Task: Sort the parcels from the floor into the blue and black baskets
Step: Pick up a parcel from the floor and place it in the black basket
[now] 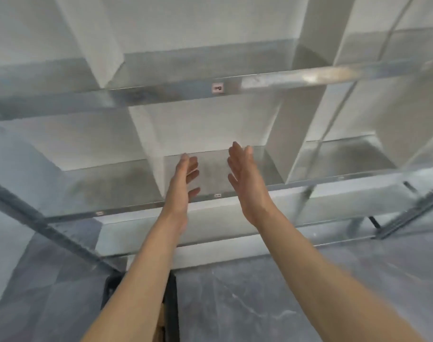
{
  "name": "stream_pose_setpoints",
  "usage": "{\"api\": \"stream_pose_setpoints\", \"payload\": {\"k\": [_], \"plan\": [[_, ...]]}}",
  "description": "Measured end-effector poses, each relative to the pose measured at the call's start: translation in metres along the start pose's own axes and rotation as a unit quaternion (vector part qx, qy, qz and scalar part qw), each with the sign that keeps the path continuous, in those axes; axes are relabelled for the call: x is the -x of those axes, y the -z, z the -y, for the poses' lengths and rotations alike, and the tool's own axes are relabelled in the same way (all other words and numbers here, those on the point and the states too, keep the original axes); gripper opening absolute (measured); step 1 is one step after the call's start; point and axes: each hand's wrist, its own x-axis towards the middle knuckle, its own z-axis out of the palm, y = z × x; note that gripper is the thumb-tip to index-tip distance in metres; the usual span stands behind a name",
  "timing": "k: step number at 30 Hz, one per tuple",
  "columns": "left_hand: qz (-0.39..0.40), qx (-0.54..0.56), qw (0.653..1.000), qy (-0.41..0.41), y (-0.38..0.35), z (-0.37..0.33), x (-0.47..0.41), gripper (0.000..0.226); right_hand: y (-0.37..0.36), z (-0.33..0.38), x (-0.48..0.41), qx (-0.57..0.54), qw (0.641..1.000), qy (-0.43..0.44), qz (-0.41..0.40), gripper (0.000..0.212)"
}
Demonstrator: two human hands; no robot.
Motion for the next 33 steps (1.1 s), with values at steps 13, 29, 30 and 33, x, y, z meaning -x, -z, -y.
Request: {"api": "stream_pose_setpoints", "payload": {"k": [13,29,30,33], "plan": [[0.327,-0.050,0.941,0.068,-0.368,0.066,0.100,0.057,0.344,0.057,0.151,-0.051,0.949,0.033,-0.309,0.077],[0.557,-0.143,0.806,0.142,-0.638,0.161,0.188,0.052,0.563,0.048,0.260,-0.098,0.839,0.034,-0.534,0.087],[0.564,-0.147,0.799,0.149,-0.654,0.166,0.187,0.051,0.577,0.046,0.258,-0.101,0.832,0.033,-0.544,0.087],[0.580,-0.168,0.779,0.166,-0.700,0.180,0.177,0.052,0.619,0.043,0.251,-0.120,0.808,0.027,-0.576,0.076]]}}
